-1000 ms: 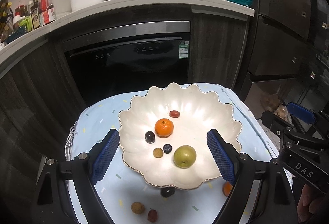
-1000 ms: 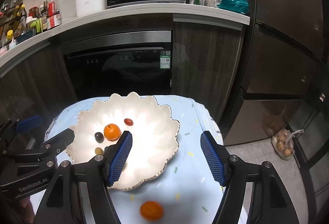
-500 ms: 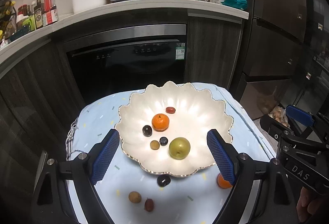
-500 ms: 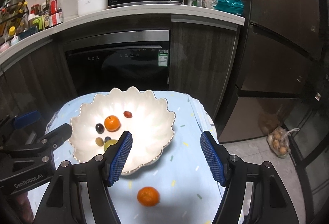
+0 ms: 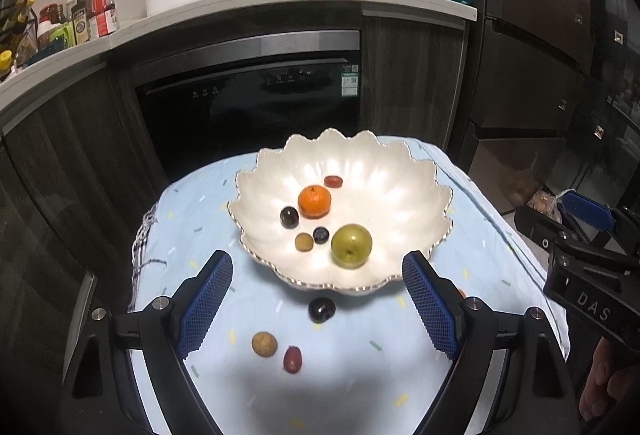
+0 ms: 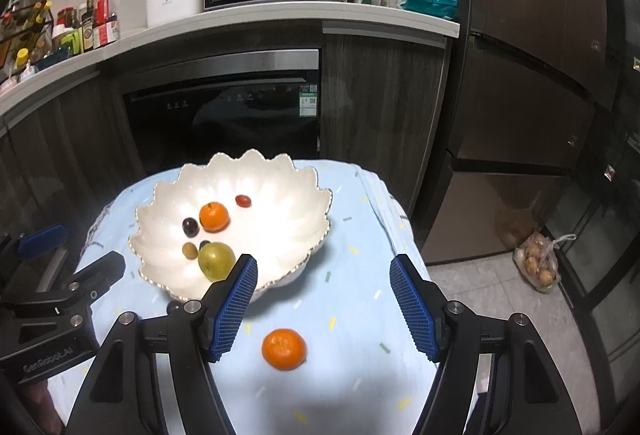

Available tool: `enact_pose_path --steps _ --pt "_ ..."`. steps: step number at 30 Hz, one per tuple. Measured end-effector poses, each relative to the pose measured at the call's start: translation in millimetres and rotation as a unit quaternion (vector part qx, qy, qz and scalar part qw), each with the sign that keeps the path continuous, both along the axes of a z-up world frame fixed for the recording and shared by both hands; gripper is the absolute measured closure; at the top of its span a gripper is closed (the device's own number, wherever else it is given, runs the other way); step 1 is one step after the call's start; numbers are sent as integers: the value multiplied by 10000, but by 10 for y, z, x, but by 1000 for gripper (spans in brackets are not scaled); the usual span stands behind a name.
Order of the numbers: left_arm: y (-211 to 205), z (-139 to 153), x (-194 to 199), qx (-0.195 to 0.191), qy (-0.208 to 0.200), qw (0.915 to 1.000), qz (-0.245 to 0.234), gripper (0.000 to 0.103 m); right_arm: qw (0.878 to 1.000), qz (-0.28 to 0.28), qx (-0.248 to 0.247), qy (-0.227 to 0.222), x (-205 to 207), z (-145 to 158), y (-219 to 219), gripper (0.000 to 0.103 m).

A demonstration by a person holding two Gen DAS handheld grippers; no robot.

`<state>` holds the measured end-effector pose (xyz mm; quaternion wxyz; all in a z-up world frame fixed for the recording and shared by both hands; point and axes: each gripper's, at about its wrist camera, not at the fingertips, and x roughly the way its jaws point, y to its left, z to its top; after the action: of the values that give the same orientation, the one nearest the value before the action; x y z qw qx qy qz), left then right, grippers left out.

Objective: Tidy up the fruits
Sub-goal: 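Withdraw both open tools from the bowl back over the table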

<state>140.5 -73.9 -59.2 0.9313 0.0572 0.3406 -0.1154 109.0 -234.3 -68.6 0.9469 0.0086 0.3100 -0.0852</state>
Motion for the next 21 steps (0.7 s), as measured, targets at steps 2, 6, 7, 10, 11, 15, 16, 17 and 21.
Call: enact_pose_path --steps 2,6,7,10,11,15,16,17,21 --pt "15 -29 -20 -22 31 10000 10 16 10000 -11 39 20 -20 -29 -7 33" --pt "45 -117 -75 -60 75 10000 9 16 10000 -6 3 62 -57 -82 12 33" --pt "46 -143 -86 -58 92 9999 8 16 10000 -5 4 70 -66 -98 15 33" --pt "64 -242 -122 -16 137 9999 31 16 10000 -9 4 95 -99 -171 26 33" --pt "72 -270 -126 -17 155 9999 44 16 9999 -5 -1 104 -113 -204 34 33" --pt "113 -403 -138 -58 216 9997 134 16 9998 17 0 199 -136 -371 76 33" --pt "118 -434 -138 -53 242 9996 145 16 9997 20 14 231 -130 -408 80 33" --pt "127 -471 -132 -49 276 9995 167 16 9996 21 21 263 -122 -440 85 33" --pt "156 -614 -97 -27 388 9990 230 16 9994 11 -45 343 -109 -573 106 33"
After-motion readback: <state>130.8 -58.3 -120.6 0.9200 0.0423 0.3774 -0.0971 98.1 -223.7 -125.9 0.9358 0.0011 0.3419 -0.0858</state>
